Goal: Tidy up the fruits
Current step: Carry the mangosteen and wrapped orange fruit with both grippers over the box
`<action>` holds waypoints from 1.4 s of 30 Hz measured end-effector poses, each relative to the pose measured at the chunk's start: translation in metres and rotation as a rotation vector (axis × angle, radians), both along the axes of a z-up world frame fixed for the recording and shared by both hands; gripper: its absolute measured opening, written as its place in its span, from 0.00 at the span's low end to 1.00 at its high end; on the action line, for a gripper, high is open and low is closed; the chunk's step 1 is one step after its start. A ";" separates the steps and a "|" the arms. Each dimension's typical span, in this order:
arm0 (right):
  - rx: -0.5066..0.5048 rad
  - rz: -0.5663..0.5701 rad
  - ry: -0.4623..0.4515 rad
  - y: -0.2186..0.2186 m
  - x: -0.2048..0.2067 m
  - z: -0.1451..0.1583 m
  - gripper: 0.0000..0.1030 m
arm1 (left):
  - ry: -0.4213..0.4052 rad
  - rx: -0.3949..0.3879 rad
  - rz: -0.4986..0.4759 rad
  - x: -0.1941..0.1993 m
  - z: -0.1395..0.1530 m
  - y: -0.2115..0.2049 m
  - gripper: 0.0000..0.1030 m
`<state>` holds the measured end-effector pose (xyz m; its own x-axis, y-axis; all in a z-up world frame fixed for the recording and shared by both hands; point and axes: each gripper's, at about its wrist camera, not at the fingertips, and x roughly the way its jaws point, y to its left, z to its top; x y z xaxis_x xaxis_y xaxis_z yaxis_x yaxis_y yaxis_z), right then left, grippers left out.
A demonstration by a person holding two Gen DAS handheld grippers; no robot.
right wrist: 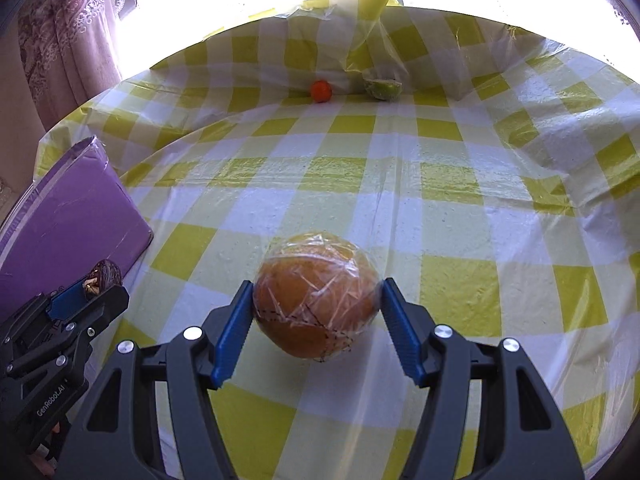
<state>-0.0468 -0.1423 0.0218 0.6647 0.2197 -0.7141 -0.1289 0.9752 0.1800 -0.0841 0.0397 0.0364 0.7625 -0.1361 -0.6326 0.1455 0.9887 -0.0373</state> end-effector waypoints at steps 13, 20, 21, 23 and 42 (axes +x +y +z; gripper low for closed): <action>0.044 0.104 -0.116 0.031 -0.054 0.030 0.62 | -0.251 0.050 0.018 -0.084 0.055 0.012 0.37; 0.091 0.231 -0.295 0.079 -0.078 0.077 0.62 | -0.416 0.005 0.126 -0.119 0.095 0.048 0.37; 0.099 0.246 -0.319 0.086 -0.081 0.082 0.62 | -0.437 0.000 0.150 -0.124 0.100 0.055 0.37; 0.107 0.271 -0.363 0.099 -0.084 0.092 0.62 | -0.475 -0.015 0.198 -0.132 0.108 0.069 0.37; 0.028 0.528 -0.378 0.249 -0.060 0.108 0.62 | -0.389 -0.079 0.554 -0.130 0.102 0.190 0.37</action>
<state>-0.1066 0.1070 0.1295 0.6666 0.6008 -0.4412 -0.6492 0.7588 0.0524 -0.2145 0.2298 0.1380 0.9028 0.3058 -0.3025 -0.3642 0.9176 -0.1595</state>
